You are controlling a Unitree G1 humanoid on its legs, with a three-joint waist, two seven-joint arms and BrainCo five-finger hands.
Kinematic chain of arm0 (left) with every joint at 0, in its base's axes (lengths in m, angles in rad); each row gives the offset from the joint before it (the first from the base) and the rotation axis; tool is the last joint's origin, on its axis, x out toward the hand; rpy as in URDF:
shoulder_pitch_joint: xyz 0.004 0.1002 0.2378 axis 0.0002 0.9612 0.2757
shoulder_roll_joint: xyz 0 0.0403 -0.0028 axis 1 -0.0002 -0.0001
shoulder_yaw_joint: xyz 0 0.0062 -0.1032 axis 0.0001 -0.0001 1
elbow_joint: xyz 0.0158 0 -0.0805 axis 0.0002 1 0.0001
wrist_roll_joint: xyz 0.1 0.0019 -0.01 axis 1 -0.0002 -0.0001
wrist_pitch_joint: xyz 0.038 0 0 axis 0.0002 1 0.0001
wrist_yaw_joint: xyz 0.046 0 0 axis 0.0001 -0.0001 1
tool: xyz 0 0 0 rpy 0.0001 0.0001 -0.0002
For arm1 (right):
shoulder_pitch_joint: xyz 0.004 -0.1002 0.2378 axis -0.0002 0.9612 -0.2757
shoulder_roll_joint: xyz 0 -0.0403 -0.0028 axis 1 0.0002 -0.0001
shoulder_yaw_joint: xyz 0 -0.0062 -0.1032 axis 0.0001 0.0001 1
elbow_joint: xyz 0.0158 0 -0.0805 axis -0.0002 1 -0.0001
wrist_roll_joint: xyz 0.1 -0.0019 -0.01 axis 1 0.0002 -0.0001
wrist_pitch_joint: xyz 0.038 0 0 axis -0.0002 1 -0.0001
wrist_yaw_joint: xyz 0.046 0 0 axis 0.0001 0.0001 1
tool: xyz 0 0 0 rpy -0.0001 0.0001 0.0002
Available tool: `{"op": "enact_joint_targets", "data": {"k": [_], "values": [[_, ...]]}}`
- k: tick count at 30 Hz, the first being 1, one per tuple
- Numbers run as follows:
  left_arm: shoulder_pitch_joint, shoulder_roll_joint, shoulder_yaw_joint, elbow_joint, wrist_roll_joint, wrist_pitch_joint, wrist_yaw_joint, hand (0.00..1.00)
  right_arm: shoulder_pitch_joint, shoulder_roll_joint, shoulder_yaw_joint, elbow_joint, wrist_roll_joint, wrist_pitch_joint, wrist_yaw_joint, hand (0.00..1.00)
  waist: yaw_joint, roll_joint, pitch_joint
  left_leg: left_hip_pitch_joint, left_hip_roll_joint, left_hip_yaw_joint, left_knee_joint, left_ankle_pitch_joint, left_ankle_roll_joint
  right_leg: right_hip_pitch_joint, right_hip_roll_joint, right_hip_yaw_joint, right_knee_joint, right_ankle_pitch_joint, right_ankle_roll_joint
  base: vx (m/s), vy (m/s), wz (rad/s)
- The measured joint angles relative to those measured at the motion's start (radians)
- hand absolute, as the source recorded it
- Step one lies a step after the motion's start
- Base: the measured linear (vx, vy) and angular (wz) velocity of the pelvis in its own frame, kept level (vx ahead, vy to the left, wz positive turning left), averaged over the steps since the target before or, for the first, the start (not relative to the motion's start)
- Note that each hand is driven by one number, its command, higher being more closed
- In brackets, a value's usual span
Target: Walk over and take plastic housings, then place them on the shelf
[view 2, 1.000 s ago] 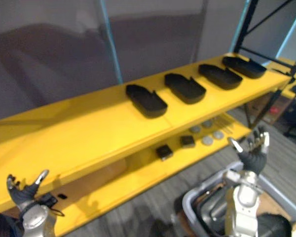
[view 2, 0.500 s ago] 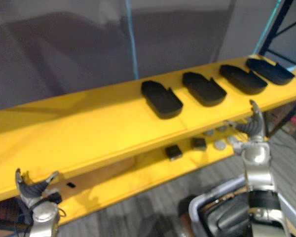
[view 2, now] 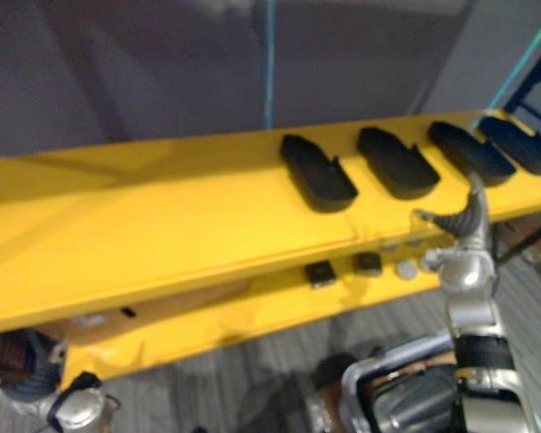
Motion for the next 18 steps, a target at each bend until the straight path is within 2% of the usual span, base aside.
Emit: {"op": "enact_joint_targets", "data": {"k": [2, 4, 6, 8, 9, 12, 15, 16, 17, 18], "values": [[-0.035, 0.065, -0.004, -0.344, -0.024, -0.085, -0.119, 0.00, 0.071, 0.016, -0.071, -0.157, -0.007, -0.024, 0.000, 0.00, -0.018, 0.011, 0.000, 0.000, -0.004, -0.008, 0.001, -0.001, 0.001, -0.002, -0.008, 0.002, 0.018, 0.000, 0.000, 0.03, 0.041, 0.08], [-0.072, 0.125, 0.015, -0.494, -0.116, -0.144, -0.239, 0.00, 0.103, 0.016, -0.129, -0.204, -0.007, -0.046, 0.003, 0.00, -0.039, 0.025, -0.004, 0.001, -0.009, -0.006, 0.002, -0.004, 0.006, -0.002, -0.014, 0.006, 0.021, 0.000, 0.000, 0.02, 0.035, 0.00], [-0.118, 0.169, 0.070, -0.573, -0.156, -0.183, -0.305, 0.00, 0.109, 0.016, -0.180, -0.210, -0.007, -0.062, 0.004, 0.00, -0.056, 0.038, -0.010, 0.003, -0.012, 0.009, 0.008, -0.008, 0.011, -0.007, -0.017, 0.013, 0.020, -0.001, 0.001, 0.00, 0.012, -0.17], [-0.156, 0.199, 0.104, -0.595, -0.143, -0.185, -0.296, 0.00, 0.108, 0.016, -0.208, -0.210, 0.000, -0.072, 0.007, 0.00, -0.055, 0.042, -0.013, 0.001, -0.010, 0.016, 0.026, -0.017, 0.011, -0.007, -0.018, 0.023, 0.019, -0.007, 0.010, -0.02, -0.016, -0.18], [-0.165, 0.206, 0.117, -0.596, -0.134, -0.180, -0.286, 0.00, 0.108, 0.014, -0.212, -0.210, 0.000, -0.079, 0.009, 0.00, -0.053, 0.043, -0.013, 0.001, -0.009, 0.020, 0.031, -0.019, 0.010, -0.007, -0.018, 0.029, 0.019, -0.010, 0.014, -0.04, -0.030, -0.19], [-0.169, 0.222, 0.142, -0.593, -0.106, -0.130, -0.192, 0.00, 0.108, 0.013, -0.210, -0.210, 0.000, -0.114, 0.026, 0.00, -0.049, 0.051, -0.018, -0.003, -0.005, 0.028, 0.035, -0.019, 0.008, -0.012, -0.015, 0.036, 0.011, -0.018, 0.024, -0.06, -0.036, -0.09], [-0.157, 0.222, 0.194, -0.555, -0.116, -0.049, -0.122, 0.00, 0.108, 0.013, -0.211, -0.209, 0.000, -0.120, 0.055, 0.00, -0.048, 0.067, -0.030, -0.017, -0.002, 0.026, 0.034, -0.012, 0.004, -0.023, -0.011, 0.036, 0.011, -0.017, 0.025, -0.05, -0.013, 0.03], [-0.133, 0.220, 0.214, -0.498, -0.136, 0.007, -0.120, 0.00, 0.109, 0.013, -0.211, -0.207, 0.001, -0.120, 0.074, 0.00, -0.045, 0.072, -0.034, -0.017, -0.002, 0.023, 0.034, -0.011, 0.004, -0.022, -0.011, 0.035, 0.012, -0.017, 0.025, 0.00, 0.000, 0.00], [-0.122, 0.218, 0.221, -0.465, -0.148, 0.035, -0.122, 0.00, 0.108, 0.013, -0.211, -0.207, 0.002, -0.121, 0.082, 0.00, -0.043, 0.074, -0.035, -0.017, -0.002, 0.022, 0.034, -0.010, 0.004, -0.022, -0.011, 0.035, 0.012, -0.017, 0.025, 0.00, 0.000, 0.00], [-0.107, 0.213, 0.231, -0.404, -0.158, 0.083, -0.126, 0.00, 0.109, 0.013, -0.210, -0.205, 0.003, -0.127, 0.091, 0.00, -0.040, 0.075, -0.035, -0.018, -0.002, 0.021, 0.034, -0.010, 0.004, -0.022, -0.011, 0.034, 0.012, -0.017, 0.026, 0.00, 0.000, 0.00]]}}
